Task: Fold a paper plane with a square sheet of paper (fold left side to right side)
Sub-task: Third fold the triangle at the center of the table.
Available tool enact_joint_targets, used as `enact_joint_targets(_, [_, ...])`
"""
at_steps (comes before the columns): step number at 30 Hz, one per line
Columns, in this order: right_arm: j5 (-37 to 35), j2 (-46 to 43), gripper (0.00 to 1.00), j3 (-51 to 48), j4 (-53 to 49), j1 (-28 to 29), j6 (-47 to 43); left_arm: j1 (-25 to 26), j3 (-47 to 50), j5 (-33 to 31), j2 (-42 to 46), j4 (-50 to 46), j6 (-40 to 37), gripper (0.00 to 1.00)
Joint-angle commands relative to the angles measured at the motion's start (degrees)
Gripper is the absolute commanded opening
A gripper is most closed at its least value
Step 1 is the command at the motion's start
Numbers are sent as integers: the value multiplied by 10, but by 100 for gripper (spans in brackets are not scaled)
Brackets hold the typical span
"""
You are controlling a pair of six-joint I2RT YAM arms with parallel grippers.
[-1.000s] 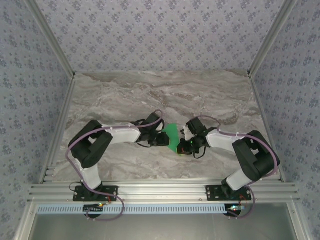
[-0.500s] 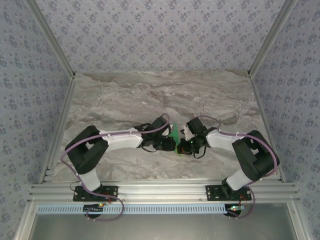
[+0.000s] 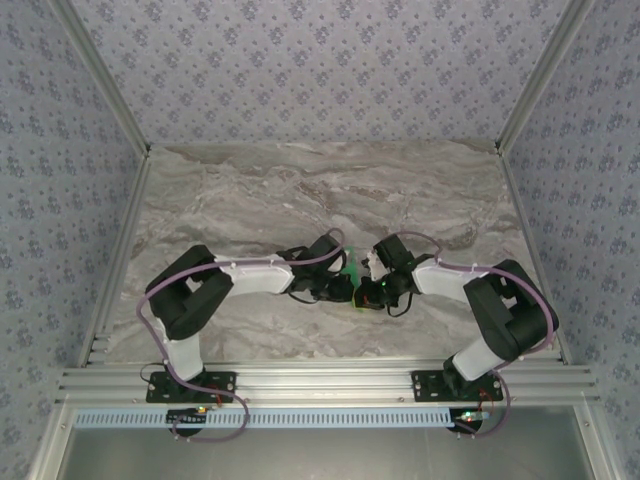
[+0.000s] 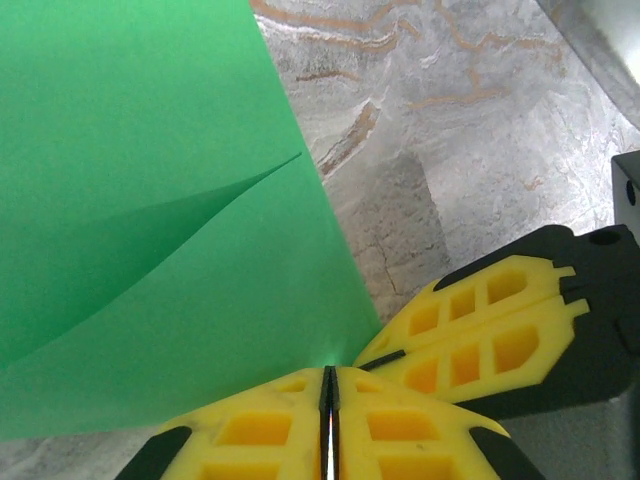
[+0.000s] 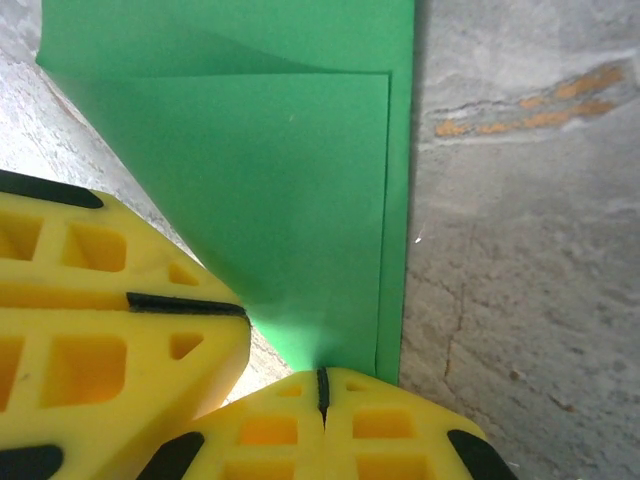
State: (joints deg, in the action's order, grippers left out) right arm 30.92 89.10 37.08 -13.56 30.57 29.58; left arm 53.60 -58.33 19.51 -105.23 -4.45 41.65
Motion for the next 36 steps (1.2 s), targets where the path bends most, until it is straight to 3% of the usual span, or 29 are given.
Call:
enact_joint_targets(1, [-73,38,0,-19,-40,2,-9,2,-15,5,-19,6,-3,10])
enact_joint_targets(16, [-80,39,0,-18,-48,4,-11,-10,3,-19,-34,-11,-2,9])
enact_joint_targets(36, [-89,44,0,-17,-69,5,-17,-74,43,-61,-14,-17,-58,9])
